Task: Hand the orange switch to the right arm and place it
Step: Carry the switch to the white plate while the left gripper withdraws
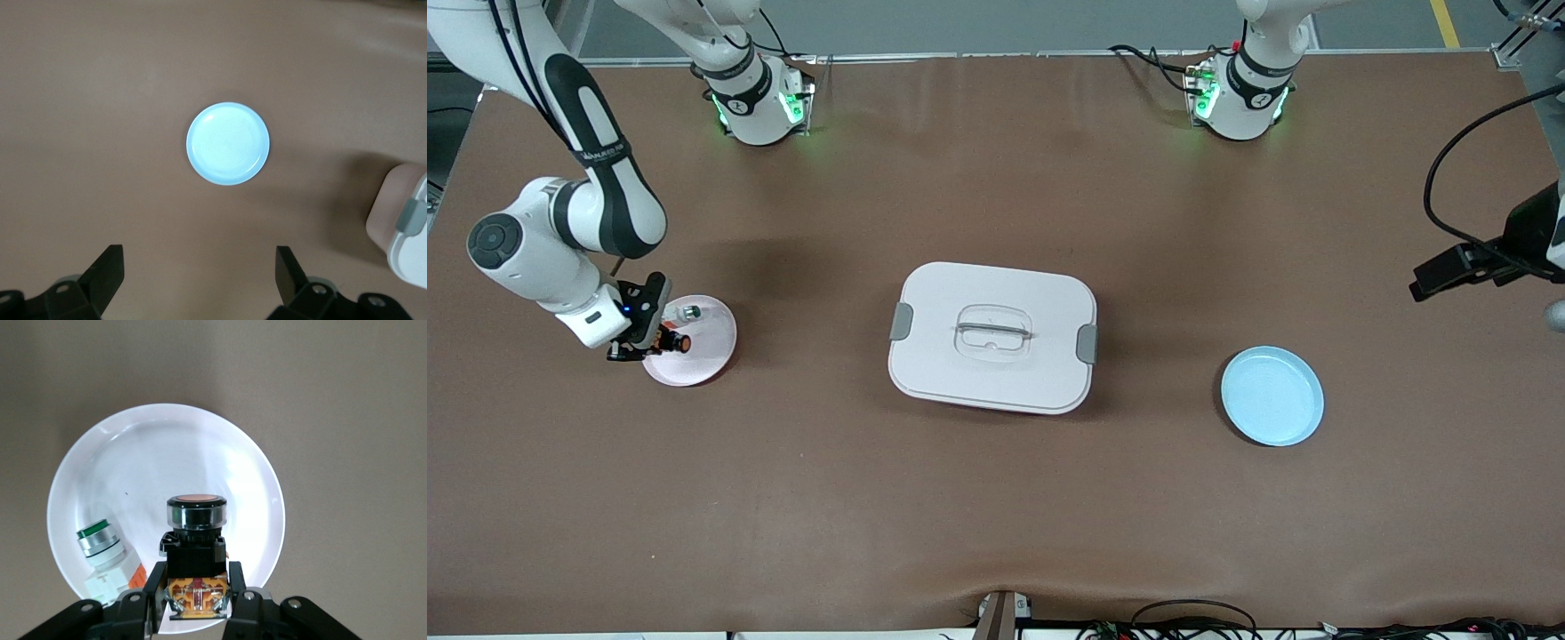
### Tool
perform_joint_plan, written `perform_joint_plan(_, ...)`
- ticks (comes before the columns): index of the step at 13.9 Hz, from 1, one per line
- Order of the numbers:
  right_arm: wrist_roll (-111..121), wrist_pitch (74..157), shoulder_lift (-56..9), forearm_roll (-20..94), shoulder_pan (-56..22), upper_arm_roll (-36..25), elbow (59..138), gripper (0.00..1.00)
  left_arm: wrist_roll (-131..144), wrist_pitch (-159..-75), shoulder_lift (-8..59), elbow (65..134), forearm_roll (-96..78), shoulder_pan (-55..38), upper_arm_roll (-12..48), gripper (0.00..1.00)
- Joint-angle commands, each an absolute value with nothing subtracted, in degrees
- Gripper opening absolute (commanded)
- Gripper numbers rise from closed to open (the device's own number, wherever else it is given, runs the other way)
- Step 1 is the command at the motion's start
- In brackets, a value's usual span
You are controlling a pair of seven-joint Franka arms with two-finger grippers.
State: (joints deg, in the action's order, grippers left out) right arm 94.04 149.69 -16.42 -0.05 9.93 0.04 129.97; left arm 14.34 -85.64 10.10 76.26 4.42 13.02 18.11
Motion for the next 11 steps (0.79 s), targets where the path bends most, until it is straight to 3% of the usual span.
perform_joint_plan(1,94.4,151.6,-17.7,-0.9,11.0,1.2,129.8,0.00,11.7,-86.0,2.5,84.2,3.3,8.5,12.7,1.00)
perform_joint_plan(6,94.2,153.9,-20.2,-0.4,10.8,1.4,129.7,0.00,6.4,-88.4,-2.7,91.3,3.3,3.0,6.6,1.00)
perform_joint_plan(11,94.3,154.7,-22.2,-0.3,10.8,1.4,129.6,0.00,6.1,-88.2,-4.2,92.9,3.3,2.4,6.2,1.00)
